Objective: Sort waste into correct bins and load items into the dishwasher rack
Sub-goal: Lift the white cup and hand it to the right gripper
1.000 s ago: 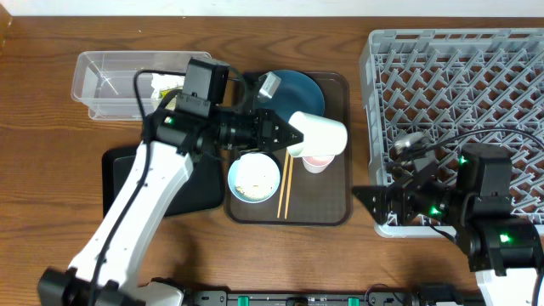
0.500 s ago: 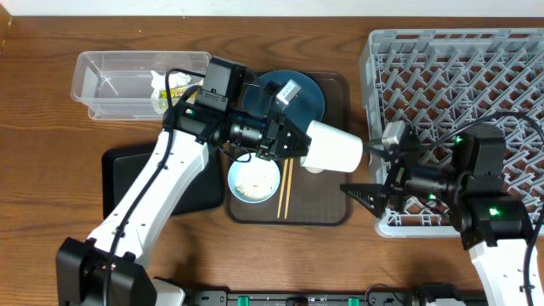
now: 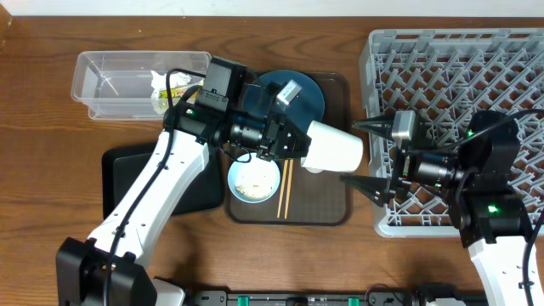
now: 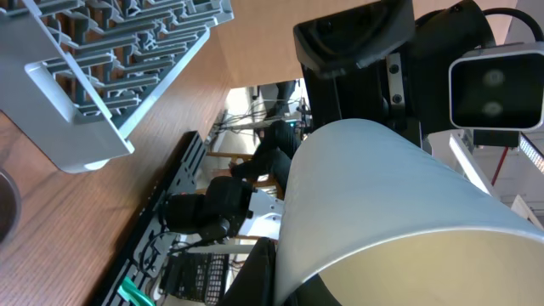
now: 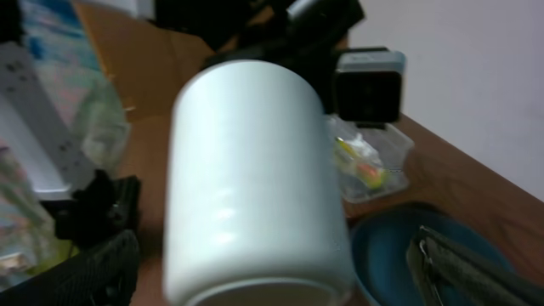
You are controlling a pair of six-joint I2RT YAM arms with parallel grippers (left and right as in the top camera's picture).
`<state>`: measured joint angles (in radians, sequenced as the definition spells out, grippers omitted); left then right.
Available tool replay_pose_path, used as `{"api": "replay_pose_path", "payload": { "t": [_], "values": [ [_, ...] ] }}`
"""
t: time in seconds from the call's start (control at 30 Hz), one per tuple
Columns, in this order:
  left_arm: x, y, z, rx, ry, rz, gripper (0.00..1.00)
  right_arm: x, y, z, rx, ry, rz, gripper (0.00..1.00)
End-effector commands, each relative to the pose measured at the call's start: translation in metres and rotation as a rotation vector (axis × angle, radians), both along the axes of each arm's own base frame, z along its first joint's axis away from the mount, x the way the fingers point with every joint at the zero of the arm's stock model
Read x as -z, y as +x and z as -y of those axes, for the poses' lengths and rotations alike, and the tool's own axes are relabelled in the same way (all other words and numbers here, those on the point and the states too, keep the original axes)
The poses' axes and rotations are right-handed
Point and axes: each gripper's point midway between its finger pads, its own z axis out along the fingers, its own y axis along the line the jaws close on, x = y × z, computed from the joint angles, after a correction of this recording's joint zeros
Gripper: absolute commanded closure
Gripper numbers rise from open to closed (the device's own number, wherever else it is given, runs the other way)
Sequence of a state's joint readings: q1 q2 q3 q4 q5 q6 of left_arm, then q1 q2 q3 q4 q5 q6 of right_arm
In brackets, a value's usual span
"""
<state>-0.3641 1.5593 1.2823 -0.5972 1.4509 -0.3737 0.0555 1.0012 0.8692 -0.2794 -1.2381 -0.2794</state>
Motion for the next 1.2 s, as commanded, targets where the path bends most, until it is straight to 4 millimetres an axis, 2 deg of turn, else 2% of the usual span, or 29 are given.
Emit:
{"api": "replay_pose_path", "payload": {
  "t": [0.0, 0.2, 0.53, 0.8, 1.17],
  "values": [
    [-0.002, -0.004, 0.0, 0.017, -0.019, -0.014, 0.94, -0.012, -0.011, -0.002, -0.067, 0.038, 0.003, 0.01],
    [-0.003, -0.004, 0.0, 0.02, -0.021, -0.02, 0.94, -0.013, -0.014, -0.006, -0.088, 0.039, 0.008, 0.01],
    [-0.007, -0.007, 0.0, 0.035, -0.039, -0.042, 0.94, -0.016, -0.016, -0.009, -0.101, 0.04, 0.036, 0.07],
    [-0.008, -0.017, 0.007, 0.068, -0.038, -0.053, 0.94, -0.016, -0.016, -0.009, -0.103, 0.04, 0.04, 0.08],
    [-0.008, -0.019, 0.01, 0.078, -0.038, -0.053, 0.94, -0.016, -0.016, -0.009, -0.103, 0.04, 0.039, 0.2]
  ]
}}
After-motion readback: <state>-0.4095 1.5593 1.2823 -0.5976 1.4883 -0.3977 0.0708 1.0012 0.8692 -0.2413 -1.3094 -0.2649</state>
